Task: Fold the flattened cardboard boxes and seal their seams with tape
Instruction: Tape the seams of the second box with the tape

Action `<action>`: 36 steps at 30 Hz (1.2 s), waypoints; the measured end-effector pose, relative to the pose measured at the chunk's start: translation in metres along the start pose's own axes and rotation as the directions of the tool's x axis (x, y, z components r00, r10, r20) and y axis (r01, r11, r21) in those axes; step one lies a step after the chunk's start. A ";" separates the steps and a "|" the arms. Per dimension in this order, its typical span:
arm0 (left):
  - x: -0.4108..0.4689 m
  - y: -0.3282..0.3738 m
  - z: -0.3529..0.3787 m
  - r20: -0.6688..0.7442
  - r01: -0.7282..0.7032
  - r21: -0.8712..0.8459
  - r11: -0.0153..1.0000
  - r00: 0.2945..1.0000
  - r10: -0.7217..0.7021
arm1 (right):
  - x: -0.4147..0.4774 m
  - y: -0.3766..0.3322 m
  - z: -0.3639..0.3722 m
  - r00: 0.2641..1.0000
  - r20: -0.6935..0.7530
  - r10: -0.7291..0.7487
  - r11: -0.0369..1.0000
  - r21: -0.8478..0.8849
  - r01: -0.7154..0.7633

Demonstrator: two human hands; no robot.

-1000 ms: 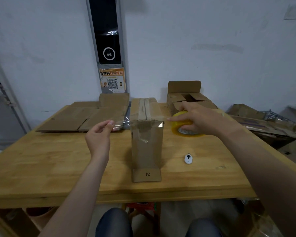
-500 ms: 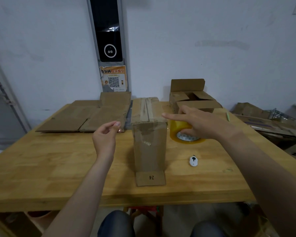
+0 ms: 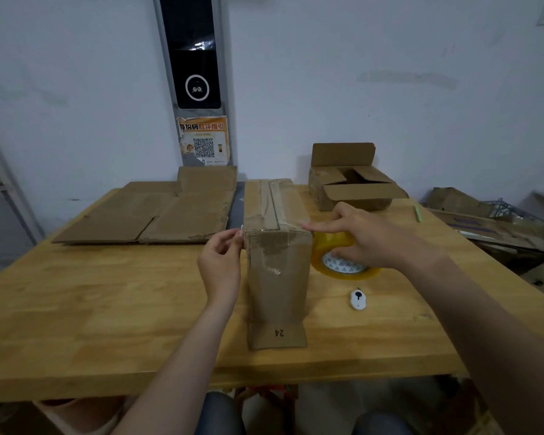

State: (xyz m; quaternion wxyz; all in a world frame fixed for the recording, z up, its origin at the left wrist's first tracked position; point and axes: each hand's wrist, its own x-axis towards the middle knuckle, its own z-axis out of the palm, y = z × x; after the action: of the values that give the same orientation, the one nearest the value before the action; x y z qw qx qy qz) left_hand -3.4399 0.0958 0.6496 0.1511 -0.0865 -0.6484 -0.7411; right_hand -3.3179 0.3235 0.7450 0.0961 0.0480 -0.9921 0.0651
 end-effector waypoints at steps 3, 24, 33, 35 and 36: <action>-0.001 -0.002 -0.004 0.018 -0.055 0.089 0.994 0.998 0.053 | 0.001 -0.003 0.001 1.000 -0.014 0.004 1.000 0.008 -0.004; 0.012 -0.018 -0.035 0.212 -0.110 0.634 0.765 0.977 -0.035 | -0.009 -0.044 -0.003 0.976 -0.017 0.216 0.976 -0.002 -0.216; -0.027 0.056 -0.050 0.429 -0.014 0.150 0.989 0.902 -0.052 | -0.003 -0.059 0.003 0.981 -0.031 0.193 0.981 -0.001 -0.193; -0.029 0.060 -0.049 0.480 -0.015 0.177 0.984 0.874 -0.073 | -0.002 -0.060 0.003 0.983 -0.035 0.178 0.984 -0.014 -0.178; -0.028 0.061 -0.050 0.491 -0.007 0.196 0.981 0.867 -0.091 | -0.002 -0.059 0.004 0.985 -0.036 0.167 0.986 -0.020 -0.168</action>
State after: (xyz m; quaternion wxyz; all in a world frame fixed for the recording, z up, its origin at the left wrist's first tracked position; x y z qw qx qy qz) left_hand -3.3900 0.0425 0.6904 -0.0295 -0.2452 -0.7352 -0.6312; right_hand -3.3104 0.2648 0.7479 0.1077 -0.0378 -0.9915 0.0625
